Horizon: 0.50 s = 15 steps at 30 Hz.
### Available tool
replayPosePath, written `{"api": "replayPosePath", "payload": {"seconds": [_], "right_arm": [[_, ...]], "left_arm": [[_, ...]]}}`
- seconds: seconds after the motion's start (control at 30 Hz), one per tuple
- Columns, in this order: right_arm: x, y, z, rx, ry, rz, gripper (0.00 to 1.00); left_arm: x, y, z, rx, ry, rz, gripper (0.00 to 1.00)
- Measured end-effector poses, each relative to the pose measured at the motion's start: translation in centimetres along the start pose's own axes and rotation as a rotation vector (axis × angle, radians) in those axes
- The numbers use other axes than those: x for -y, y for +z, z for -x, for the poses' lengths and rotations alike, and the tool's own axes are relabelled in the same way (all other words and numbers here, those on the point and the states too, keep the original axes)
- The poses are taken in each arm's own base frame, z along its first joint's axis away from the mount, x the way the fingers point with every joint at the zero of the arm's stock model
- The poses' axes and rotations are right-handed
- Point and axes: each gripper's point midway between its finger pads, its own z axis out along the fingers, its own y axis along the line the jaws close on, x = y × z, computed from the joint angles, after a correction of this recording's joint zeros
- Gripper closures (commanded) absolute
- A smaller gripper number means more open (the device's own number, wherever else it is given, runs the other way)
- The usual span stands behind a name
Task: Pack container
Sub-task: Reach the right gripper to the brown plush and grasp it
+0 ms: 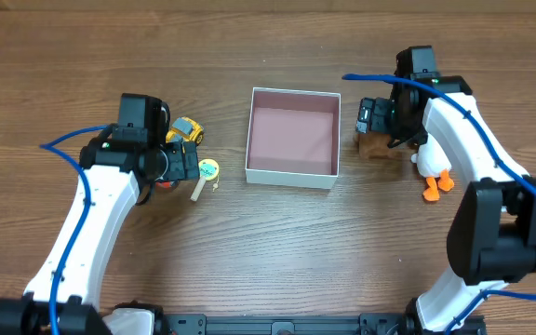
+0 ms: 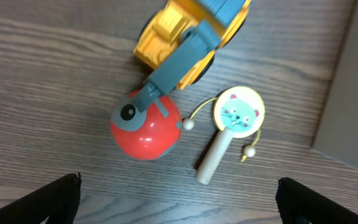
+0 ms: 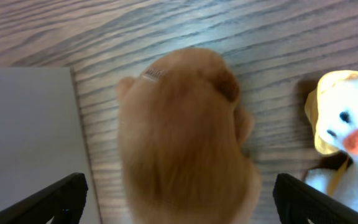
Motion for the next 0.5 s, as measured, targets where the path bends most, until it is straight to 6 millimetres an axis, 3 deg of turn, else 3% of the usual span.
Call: {"api": "replayPosePath", "payload": {"seconds": [0.1, 0.23, 0.5], "right_arm": [[0.3, 0.8, 0.0, -0.009, 0.013, -0.017, 0.20], [0.6, 2.1, -0.3, -0.033, 0.018, -0.031, 0.51], [0.6, 2.3, -0.5, -0.044, 0.021, -0.034, 0.70]], "left_arm": [[-0.1, 1.1, -0.5, -0.041, 0.001, 0.011, 0.00], [-0.2, 2.2, -1.0, -0.083, 0.001, 0.022, 0.00], [-0.4, 3.5, -1.6, -0.132, 0.002, 0.034, 0.00]]}}
